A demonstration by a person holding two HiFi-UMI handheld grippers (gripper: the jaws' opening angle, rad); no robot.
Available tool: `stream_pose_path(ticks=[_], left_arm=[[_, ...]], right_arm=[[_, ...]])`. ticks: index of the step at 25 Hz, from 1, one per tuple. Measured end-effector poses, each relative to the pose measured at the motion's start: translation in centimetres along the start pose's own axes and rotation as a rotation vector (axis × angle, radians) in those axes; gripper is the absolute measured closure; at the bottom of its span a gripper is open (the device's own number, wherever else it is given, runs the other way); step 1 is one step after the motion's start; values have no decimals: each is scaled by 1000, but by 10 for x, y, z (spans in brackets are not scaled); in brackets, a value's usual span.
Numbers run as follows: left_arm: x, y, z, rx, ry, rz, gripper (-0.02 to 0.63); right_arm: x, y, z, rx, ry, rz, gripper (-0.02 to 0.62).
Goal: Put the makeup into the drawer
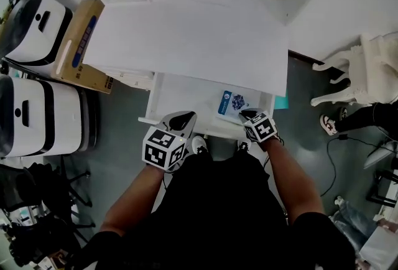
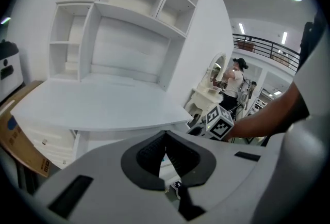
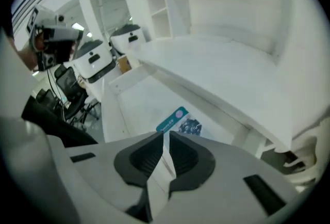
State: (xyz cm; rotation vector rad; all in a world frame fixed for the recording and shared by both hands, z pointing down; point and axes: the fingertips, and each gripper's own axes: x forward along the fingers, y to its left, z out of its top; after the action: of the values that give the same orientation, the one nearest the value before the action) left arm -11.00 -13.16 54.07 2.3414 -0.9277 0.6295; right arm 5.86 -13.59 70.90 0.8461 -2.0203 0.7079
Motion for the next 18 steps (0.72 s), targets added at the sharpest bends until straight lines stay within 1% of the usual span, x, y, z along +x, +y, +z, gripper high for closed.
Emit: stream_pose_path(ticks=[3, 5, 7, 9, 12, 18], left_arm=[[5, -6, 6, 38, -2, -50, 595], [10, -12, 8, 66, 5, -79, 595], [14, -17, 9, 87, 14, -97, 595], [15, -23, 13, 95, 3, -105, 595], [15, -38, 22, 102, -24, -111, 595], [5, -71, 22, 95, -58, -102, 595]], right_arm=[[-47, 0, 26, 142, -182, -66, 549], [-79, 1, 38, 219, -294, -94, 549], [-109, 5, 47, 284, -394, -99, 549], [-134, 10, 52, 325, -469, -94, 551], [-165, 15, 57, 321, -533, -98, 554], [-211, 23, 52, 242, -593, -132, 563]])
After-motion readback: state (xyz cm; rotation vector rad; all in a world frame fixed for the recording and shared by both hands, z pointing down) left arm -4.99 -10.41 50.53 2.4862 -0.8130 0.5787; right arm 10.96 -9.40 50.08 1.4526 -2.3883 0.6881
